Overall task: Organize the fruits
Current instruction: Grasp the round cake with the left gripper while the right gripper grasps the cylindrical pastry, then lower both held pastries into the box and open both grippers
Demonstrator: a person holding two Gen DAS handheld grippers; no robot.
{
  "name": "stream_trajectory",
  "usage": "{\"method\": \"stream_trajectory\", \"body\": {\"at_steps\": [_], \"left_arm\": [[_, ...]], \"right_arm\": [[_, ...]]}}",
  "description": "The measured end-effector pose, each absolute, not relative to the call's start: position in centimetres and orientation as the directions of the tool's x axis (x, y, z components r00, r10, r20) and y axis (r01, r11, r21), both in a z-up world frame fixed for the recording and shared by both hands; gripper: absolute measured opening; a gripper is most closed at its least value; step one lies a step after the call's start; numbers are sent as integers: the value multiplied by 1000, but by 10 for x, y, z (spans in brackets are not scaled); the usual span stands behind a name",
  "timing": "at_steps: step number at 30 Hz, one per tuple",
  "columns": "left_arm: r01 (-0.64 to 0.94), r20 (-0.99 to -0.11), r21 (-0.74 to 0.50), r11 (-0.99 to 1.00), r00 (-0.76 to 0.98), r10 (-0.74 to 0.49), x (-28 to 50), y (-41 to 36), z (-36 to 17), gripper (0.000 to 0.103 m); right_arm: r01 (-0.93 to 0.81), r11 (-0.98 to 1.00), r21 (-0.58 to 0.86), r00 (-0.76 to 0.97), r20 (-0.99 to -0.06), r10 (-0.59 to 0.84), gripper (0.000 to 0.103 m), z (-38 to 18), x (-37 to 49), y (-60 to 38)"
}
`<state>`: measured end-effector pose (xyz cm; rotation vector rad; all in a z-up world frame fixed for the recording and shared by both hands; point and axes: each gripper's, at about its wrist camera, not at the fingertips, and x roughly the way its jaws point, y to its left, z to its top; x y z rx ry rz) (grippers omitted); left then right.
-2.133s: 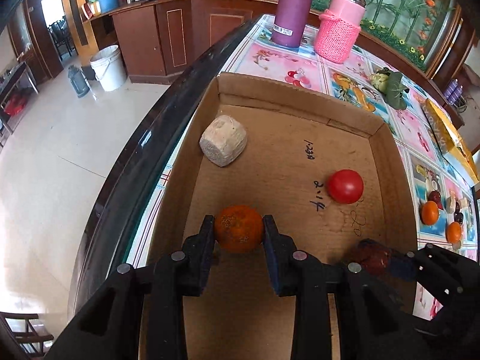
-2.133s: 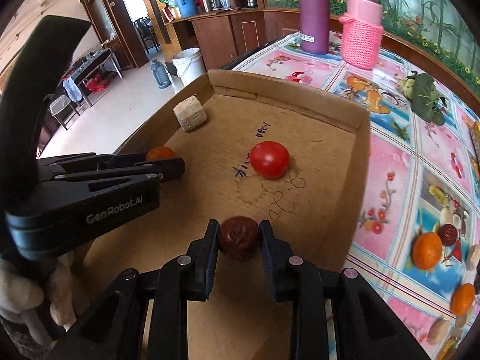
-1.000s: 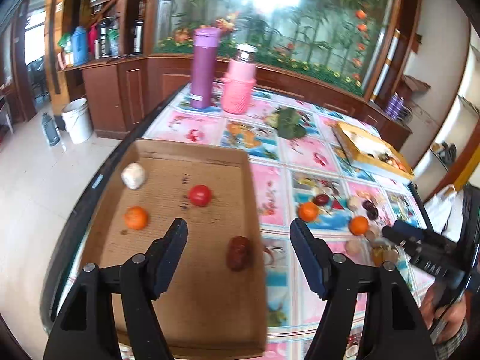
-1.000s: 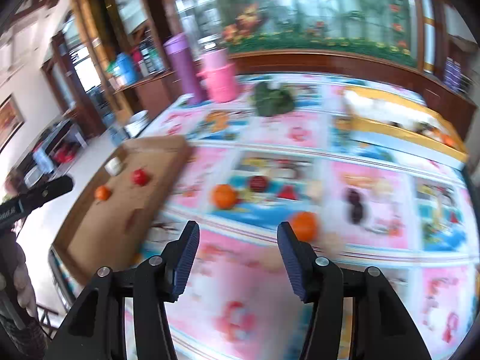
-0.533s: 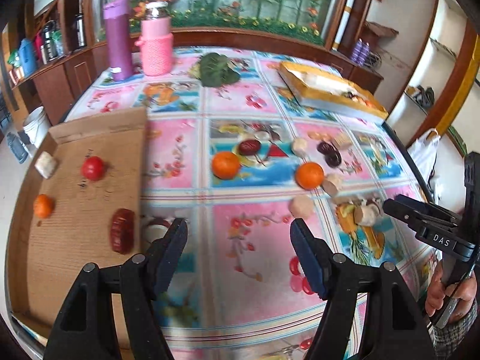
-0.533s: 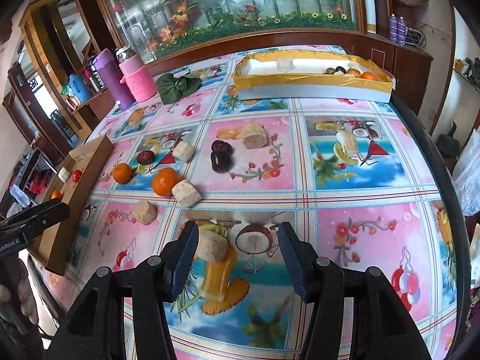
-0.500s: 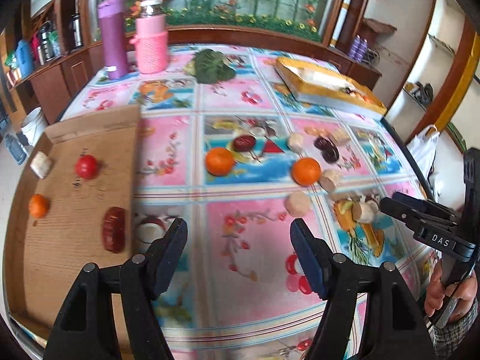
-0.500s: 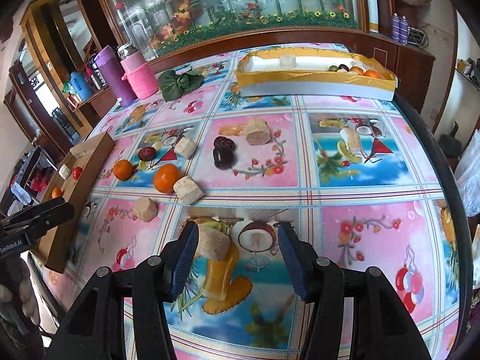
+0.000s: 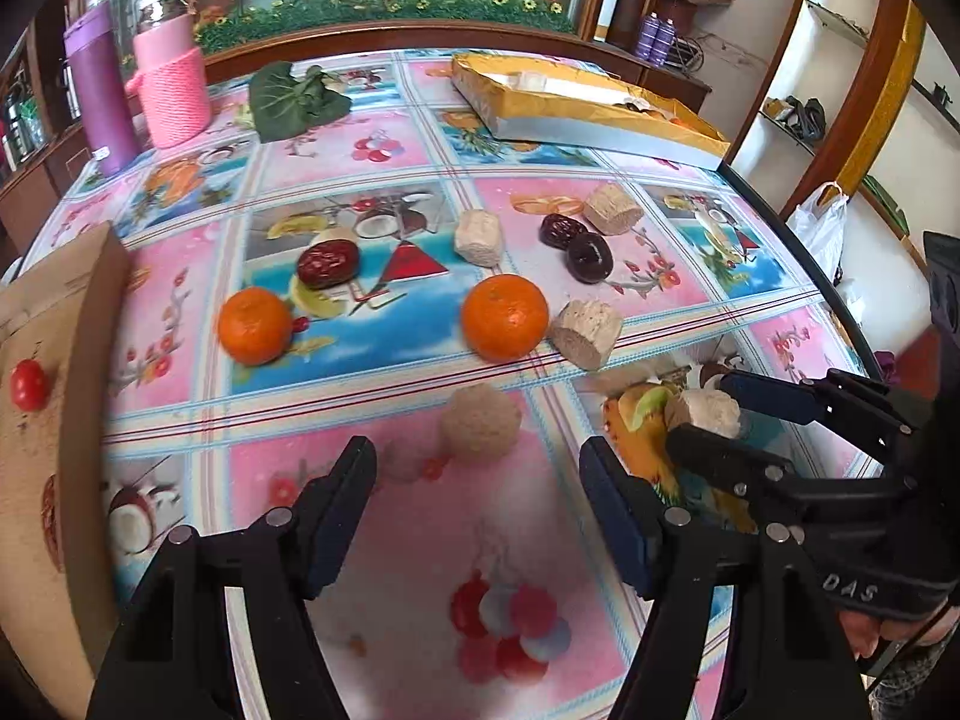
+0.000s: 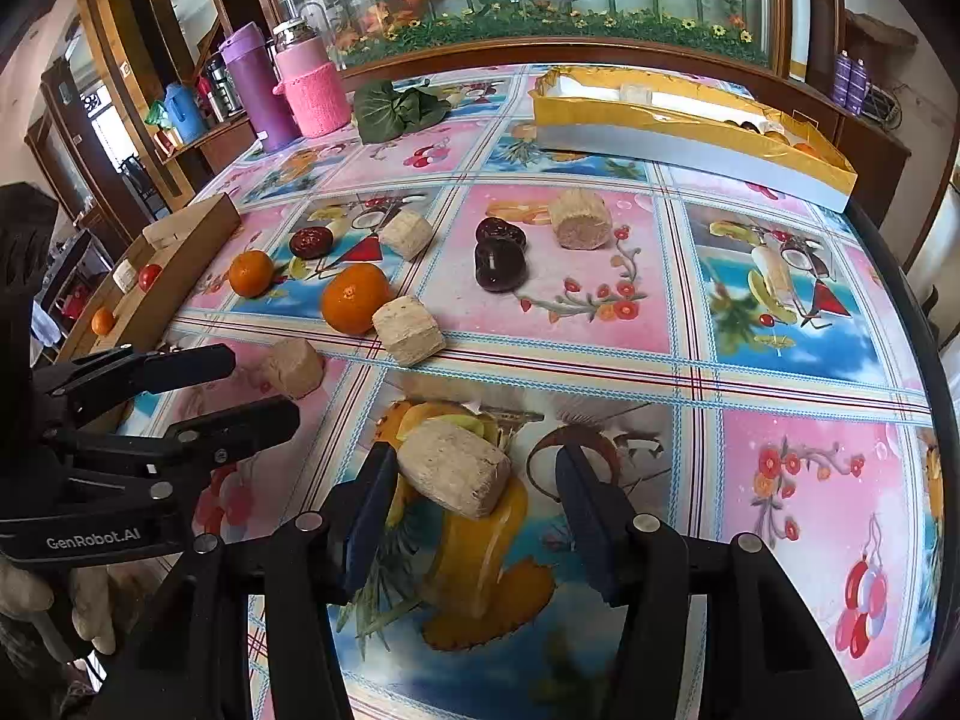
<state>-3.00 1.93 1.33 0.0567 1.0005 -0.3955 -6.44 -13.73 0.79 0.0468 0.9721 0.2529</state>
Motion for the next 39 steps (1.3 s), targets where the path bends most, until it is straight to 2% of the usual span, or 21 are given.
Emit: {"method": "stream_trajectory", "body": {"at_steps": [4, 6, 8, 9, 11, 19, 24, 29, 34, 39], "left_arm": [[367, -820, -111, 924, 491, -293, -28, 11, 10, 60], [370, -814, -88, 925, 509, -281, -29, 9, 10, 50], [363, -808, -23, 932, 542, -231, -31, 6, 9, 30], [364, -804, -1, 932, 553, -217, -32, 6, 9, 28], [363, -803, -13, 932, 551, -226, -33, 7, 9, 28], [342, -774, -91, 935, 566, -282, -52, 30, 33, 28], [288, -739, -128, 949, 611, -285, -75, 70, 57, 28], [130, -720, -123, 984, 671, -179, -89, 141, 73, 29], [-95, -729, -81, 992, 684, 6, -92, 224, 72, 29], [-228, -742, -80, 970, 663, 95, -96, 280, 61, 29]], "right_arm": [[-201, 970, 134, 538, -813, 224, 59, 8, -64, -136], [-206, 971, 122, 541, -813, 217, 59, 8, -65, -134], [-210, 972, 110, 545, -812, 210, 57, 8, -66, -132], [-216, 971, 106, 547, -810, 210, 52, 8, -66, -131], [-232, 966, 110, 545, -808, 223, 40, 8, -68, -127], [-237, 970, 57, 564, -805, 185, 40, 17, -78, -118], [-240, 970, 47, 584, -791, 183, 40, 32, -87, -113], [-282, 957, 66, 597, -769, 229, 41, 50, -92, -88], [-378, 920, 101, 587, -742, 323, 41, 66, -95, -37], [-480, 865, 147, 544, -724, 425, 41, 74, -93, 23]]}}
